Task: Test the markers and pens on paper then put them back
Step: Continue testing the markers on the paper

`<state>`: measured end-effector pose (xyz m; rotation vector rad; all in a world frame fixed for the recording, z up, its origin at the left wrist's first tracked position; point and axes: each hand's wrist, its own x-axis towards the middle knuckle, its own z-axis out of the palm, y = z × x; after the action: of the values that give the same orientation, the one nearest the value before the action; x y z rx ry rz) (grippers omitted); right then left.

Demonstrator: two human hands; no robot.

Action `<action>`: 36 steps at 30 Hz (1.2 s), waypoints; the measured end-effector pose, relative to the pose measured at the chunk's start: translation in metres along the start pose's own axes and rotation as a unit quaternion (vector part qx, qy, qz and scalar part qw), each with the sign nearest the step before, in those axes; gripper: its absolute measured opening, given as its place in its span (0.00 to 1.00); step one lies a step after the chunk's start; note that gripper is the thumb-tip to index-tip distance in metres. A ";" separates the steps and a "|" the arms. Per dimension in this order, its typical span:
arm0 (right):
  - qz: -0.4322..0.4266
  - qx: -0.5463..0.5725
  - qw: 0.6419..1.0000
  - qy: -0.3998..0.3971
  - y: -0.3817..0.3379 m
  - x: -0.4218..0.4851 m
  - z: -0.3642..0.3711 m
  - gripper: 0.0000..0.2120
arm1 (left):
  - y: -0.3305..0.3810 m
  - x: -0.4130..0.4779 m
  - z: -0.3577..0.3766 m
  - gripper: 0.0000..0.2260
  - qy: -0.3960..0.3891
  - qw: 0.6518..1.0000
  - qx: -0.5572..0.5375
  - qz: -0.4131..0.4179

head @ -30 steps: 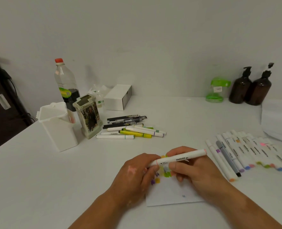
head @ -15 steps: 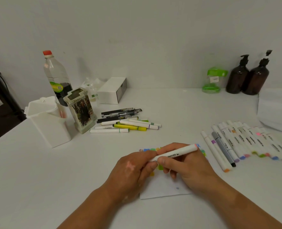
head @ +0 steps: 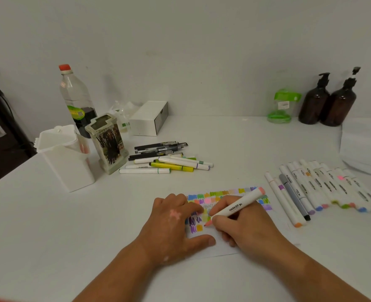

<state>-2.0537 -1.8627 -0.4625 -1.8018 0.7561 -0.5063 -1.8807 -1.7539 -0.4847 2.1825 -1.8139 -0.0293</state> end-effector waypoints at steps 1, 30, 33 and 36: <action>0.000 -0.020 1.000 0.005 -0.001 0.000 0.000 0.06 | 0.000 0.000 0.000 0.36 -0.004 1.000 -0.002 -0.001; -0.002 -0.080 0.997 0.017 -0.003 0.000 0.000 0.05 | -0.004 0.002 0.003 0.38 -0.019 1.000 -0.023 -0.002; -0.005 -0.087 0.996 0.010 -0.003 -0.001 0.000 0.06 | -0.004 0.002 0.003 0.38 -0.020 1.000 -0.022 -0.004; -0.006 -0.094 0.995 0.020 -0.003 0.000 0.000 0.06 | -0.004 0.002 0.003 0.38 -0.019 1.000 -0.024 -0.003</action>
<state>-2.0527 -1.8621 -0.4595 -1.9756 0.8438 -0.4956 -1.8769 -1.7557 -0.4882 2.1677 -1.8084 -0.1139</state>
